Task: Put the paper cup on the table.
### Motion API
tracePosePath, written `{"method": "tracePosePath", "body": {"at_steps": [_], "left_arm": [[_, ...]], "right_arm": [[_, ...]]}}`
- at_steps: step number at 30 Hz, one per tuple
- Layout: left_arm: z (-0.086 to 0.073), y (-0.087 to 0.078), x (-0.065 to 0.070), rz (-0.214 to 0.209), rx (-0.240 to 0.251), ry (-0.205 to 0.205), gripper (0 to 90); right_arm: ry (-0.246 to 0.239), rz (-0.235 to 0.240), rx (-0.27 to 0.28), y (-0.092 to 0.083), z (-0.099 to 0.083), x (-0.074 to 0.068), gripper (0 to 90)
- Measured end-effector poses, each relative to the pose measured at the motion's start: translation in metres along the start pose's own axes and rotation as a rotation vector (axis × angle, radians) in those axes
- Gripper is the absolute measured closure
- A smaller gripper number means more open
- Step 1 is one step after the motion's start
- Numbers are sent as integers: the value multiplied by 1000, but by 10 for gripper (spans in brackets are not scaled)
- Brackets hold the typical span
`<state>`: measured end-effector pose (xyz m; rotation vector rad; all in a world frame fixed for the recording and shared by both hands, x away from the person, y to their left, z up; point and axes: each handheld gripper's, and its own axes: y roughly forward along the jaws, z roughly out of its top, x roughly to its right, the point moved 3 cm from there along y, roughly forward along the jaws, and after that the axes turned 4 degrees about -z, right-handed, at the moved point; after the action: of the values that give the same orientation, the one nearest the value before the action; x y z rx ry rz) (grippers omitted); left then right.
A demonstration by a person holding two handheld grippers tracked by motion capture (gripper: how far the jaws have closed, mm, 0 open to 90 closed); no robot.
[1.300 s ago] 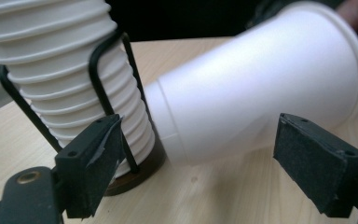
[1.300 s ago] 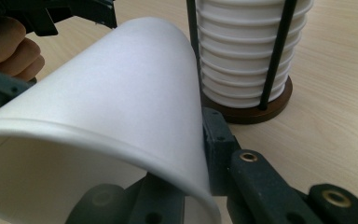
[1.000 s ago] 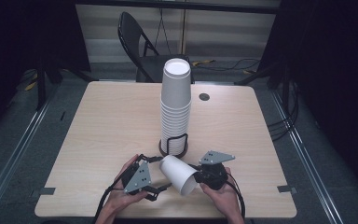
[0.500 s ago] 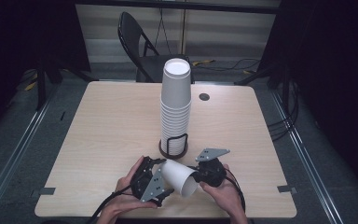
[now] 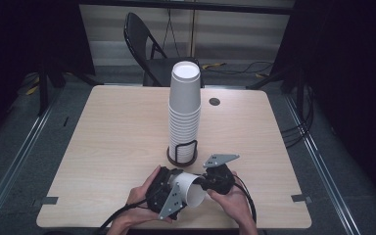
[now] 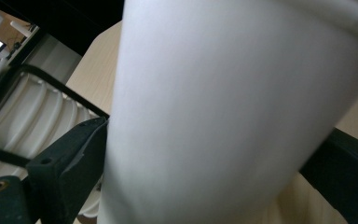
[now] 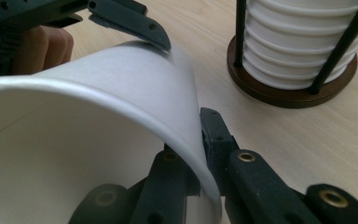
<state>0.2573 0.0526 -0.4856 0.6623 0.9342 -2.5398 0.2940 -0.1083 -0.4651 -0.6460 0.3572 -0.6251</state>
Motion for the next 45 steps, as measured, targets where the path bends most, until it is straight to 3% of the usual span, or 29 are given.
{"method": "tracePosePath", "body": {"at_steps": [5,12,27,30,32,37,45], "left_arm": [[6,2,1,6,-2,14,51],[15,6,4,-8,36,11,70],[22,11,3,-7,38,13,60],[23,11,2,-4,43,9,58],[23,11,1,-12,50,-23,57],[22,10,-2,-4,61,-49,59],[22,9,-3,-6,68,-52,81]], "right_arm": [[16,7,10,-1,0,1,877],[17,12,11,2,1,0,887],[25,20,10,4,3,-2,887],[31,23,14,4,3,-1,887],[33,25,13,6,3,-2,881],[37,9,11,7,4,-1,880],[65,6,44,5,2,0,860]]}}
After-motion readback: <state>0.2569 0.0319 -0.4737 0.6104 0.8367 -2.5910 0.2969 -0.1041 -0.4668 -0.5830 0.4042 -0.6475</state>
